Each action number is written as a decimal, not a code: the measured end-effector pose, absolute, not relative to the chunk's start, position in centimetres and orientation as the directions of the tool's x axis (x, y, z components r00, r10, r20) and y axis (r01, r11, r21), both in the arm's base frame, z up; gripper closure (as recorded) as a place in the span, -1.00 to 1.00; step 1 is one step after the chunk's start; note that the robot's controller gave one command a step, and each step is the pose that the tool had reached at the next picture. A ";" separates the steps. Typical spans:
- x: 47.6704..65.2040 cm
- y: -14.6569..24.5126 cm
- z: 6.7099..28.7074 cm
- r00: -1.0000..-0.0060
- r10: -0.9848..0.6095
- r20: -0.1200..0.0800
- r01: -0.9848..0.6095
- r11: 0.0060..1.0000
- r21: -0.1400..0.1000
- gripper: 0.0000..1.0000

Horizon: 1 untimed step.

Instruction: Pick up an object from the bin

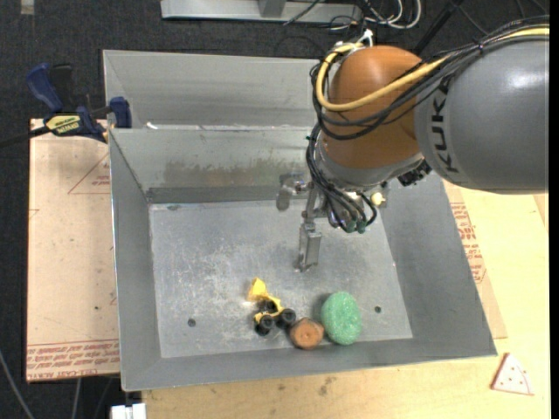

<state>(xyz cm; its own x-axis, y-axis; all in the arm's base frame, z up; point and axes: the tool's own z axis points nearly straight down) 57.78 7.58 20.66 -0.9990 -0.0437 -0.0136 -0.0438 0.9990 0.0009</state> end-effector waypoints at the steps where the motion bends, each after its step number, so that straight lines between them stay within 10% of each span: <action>1: 55.7 7.3 14.3 -0.991 -0.136 -0.004 -0.136 0.991 0.001 -1.00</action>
Offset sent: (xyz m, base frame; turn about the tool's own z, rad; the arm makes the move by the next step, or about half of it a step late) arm -0.0831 -0.0394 -0.1192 -0.3926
